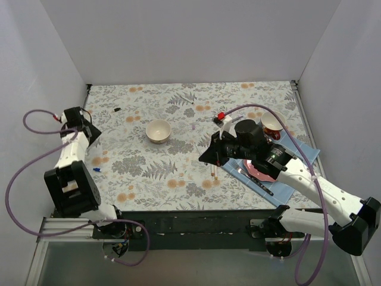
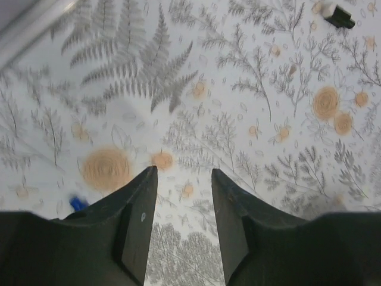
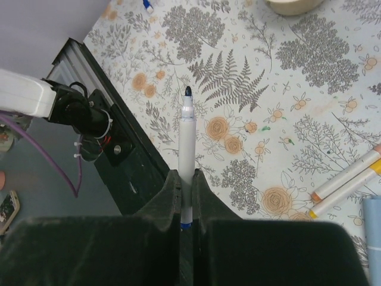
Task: Insert the pens into the pen caps
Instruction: Grab a pen cap on the table with the left arm
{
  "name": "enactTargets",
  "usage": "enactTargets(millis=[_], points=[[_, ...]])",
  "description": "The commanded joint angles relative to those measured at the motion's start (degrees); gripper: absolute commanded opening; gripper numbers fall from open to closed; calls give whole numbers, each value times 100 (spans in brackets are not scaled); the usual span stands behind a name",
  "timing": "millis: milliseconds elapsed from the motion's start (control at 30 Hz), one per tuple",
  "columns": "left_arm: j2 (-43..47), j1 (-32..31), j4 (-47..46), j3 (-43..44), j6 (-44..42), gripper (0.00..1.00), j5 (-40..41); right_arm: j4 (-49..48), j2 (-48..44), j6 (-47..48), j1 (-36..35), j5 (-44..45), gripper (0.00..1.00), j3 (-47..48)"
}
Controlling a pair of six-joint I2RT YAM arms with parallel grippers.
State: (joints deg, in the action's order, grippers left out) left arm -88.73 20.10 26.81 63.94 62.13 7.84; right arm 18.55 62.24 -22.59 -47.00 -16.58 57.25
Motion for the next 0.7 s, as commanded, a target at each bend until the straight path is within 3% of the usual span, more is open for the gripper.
enactTargets(millis=[0,67,233,433,667], points=[[1591,82,-569,-1417,2547,43,-527,-457,-361,-114,-28,155,1,-109],[1648,82,-502,-1613,2971,45,-441,-527,-414,-132,-28,199,1,-188],[736,91,1282,-1042,4017,40,613,-580,-388,-132,-28,111,1,-197],[875,100,853,-1595,4175,39,1175,-536,-379,-97,-28,102,1,-206],[761,91,1037,-1578,4263,41,1739,-562,-370,-53,-28,137,1,-223]])
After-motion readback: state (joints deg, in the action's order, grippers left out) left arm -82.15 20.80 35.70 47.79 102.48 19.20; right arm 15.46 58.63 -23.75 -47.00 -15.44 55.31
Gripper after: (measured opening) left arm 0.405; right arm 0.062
